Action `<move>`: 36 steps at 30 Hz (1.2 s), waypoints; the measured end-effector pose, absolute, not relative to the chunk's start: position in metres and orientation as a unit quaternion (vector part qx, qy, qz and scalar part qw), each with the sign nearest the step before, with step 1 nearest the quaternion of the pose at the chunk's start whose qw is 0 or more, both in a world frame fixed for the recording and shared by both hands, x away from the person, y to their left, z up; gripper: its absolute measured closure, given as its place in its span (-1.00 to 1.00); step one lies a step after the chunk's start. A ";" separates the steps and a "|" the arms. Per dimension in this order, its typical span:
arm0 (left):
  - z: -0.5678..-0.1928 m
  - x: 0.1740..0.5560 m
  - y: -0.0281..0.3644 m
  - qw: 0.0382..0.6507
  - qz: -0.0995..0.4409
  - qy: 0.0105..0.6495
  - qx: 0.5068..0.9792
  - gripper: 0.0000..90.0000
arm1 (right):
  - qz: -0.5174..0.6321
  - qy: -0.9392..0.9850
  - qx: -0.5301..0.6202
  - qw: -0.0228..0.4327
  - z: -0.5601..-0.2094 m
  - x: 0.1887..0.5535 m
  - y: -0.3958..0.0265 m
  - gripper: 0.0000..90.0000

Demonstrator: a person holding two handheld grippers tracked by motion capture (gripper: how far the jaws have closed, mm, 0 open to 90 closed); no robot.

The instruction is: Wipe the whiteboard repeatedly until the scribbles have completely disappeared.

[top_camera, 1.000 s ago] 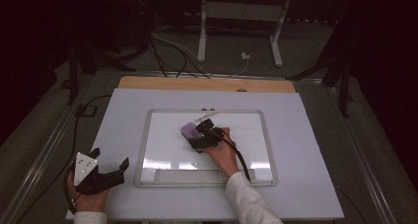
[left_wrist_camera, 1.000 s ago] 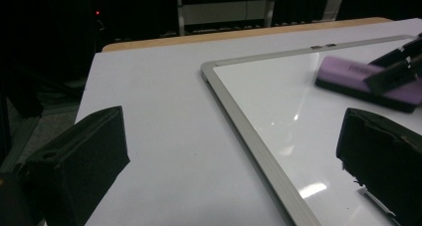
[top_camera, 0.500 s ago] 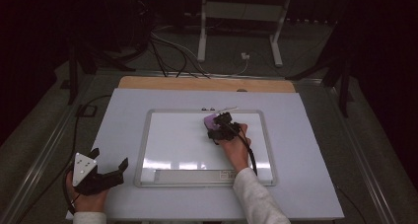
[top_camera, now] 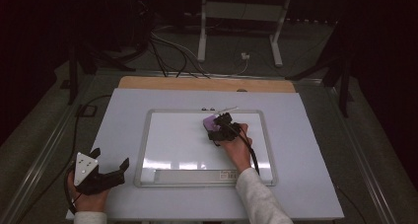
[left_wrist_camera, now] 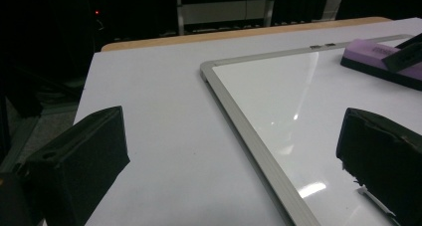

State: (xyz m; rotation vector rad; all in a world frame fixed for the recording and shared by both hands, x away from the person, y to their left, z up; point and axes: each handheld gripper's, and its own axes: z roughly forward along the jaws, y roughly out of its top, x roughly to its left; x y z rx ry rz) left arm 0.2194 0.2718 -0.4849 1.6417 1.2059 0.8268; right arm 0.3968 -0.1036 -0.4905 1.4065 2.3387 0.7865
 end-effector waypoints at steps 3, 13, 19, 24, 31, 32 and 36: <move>-0.485 0.219 0.273 0.456 0.335 0.491 0.662 -0.99 | 0.275 0.807 0.502 0.148 -0.491 0.399 -0.108 -0.08; -0.484 0.219 0.271 0.456 0.336 0.487 0.664 -0.99 | 0.277 0.816 0.485 0.151 -0.491 0.396 -0.100 -0.08; -0.485 0.219 0.273 0.456 0.335 0.491 0.663 -0.99 | 0.252 0.790 0.530 0.177 -0.489 0.404 -0.122 -0.08; -0.485 0.219 0.272 0.455 0.335 0.489 0.665 -0.98 | 0.259 0.800 0.519 0.152 -0.488 0.397 -0.129 -0.09; -0.485 0.220 0.271 0.454 0.335 0.489 0.665 -0.98 | 0.292 0.822 0.475 0.116 -0.491 0.357 -0.128 -0.09; -0.485 0.220 0.271 0.454 0.335 0.489 0.665 -0.98 | 0.295 0.824 0.470 0.115 -0.492 0.351 -0.127 -0.09; -0.485 0.219 0.270 0.453 0.335 0.488 0.667 -0.98 | 0.312 0.826 0.457 0.108 -0.494 0.333 -0.125 -0.09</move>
